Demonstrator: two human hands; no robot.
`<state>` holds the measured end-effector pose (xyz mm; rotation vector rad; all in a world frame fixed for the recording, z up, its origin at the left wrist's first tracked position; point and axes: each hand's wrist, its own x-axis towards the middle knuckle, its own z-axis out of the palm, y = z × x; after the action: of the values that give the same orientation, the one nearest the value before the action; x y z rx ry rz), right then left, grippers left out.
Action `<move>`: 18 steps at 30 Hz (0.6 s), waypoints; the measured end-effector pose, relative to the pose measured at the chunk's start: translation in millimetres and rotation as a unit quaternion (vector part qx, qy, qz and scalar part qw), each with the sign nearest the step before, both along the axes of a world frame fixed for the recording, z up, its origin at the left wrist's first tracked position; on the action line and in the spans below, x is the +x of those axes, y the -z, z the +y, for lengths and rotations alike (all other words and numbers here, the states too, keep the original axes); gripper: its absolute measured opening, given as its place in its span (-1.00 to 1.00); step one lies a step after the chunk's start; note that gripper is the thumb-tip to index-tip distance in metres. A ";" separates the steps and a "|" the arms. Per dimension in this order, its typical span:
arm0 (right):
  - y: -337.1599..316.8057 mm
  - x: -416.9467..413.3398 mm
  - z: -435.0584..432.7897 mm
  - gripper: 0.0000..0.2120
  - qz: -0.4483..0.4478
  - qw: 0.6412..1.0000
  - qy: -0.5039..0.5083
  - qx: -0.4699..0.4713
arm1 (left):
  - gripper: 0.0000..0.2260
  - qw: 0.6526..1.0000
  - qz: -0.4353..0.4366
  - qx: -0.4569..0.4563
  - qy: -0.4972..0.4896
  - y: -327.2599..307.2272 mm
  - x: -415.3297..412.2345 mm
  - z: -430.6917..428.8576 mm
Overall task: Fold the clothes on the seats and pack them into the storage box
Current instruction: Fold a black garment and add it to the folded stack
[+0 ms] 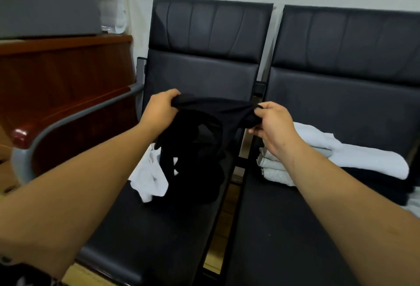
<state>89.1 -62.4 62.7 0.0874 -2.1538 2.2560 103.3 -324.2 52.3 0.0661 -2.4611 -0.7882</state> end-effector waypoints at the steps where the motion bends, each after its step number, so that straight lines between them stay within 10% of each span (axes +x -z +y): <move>1: -2.3 3.8 -0.4 -0.85 -0.009 1.000 -0.018 -0.003 | -0.74 1.000 0.017 -0.010 -0.009 -11.9 1.6 0.2; 10: -11.7 35.8 -8.7 -0.81 -0.075 0.994 -0.060 0.057 | -0.72 0.976 -0.201 -0.056 0.057 -59.1 28.9 5.1; 18: -68.0 39.6 7.7 -0.83 0.094 0.966 -0.061 -0.233 | -0.69 0.984 0.104 0.146 -0.017 -130.4 41.8 27.8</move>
<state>128.7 -54.7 130.7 0.4124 -1.5205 2.6307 145.1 -296.4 182.7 0.1265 -2.1297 -1.0798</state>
